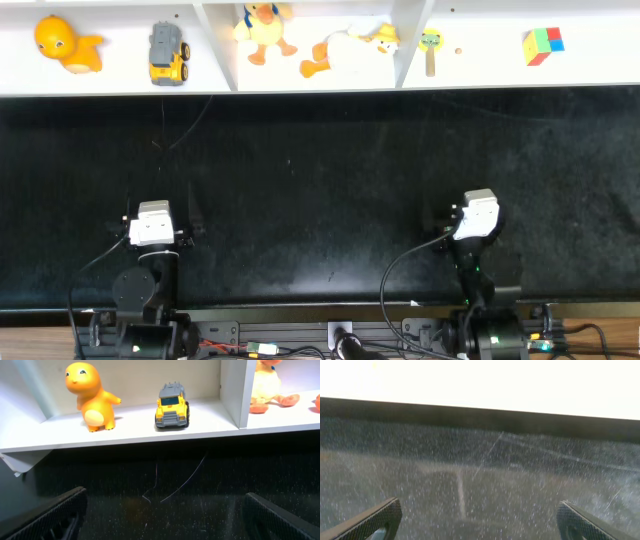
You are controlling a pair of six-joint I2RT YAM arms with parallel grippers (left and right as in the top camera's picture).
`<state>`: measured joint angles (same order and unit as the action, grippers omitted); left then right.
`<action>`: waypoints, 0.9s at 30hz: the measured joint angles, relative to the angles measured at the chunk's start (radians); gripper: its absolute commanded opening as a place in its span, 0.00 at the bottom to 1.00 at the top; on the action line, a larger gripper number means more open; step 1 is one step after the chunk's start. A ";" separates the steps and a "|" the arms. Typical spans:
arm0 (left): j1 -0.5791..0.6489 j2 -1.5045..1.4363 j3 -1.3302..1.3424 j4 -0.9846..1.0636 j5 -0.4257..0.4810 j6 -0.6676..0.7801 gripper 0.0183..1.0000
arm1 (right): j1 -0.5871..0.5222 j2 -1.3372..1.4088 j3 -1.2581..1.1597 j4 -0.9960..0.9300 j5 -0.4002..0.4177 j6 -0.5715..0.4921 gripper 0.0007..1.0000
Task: Store Toys
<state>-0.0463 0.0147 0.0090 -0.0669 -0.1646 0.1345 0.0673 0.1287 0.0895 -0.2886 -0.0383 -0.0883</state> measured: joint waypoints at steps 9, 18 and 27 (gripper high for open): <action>0.000 0.000 0.000 0.000 0.000 0.000 1.00 | 0.000 -0.093 -0.017 0.097 0.013 0.010 0.99; 0.000 0.000 0.000 0.000 0.000 0.000 1.00 | -0.022 -0.115 -0.071 0.203 0.011 0.079 1.00; 0.000 0.000 0.000 0.000 0.000 0.000 1.00 | -0.027 -0.115 -0.071 0.204 0.012 0.097 1.00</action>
<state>-0.0463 0.0147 0.0090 -0.0669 -0.1646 0.1345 0.0406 0.0135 0.0181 -0.0845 -0.0265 0.0086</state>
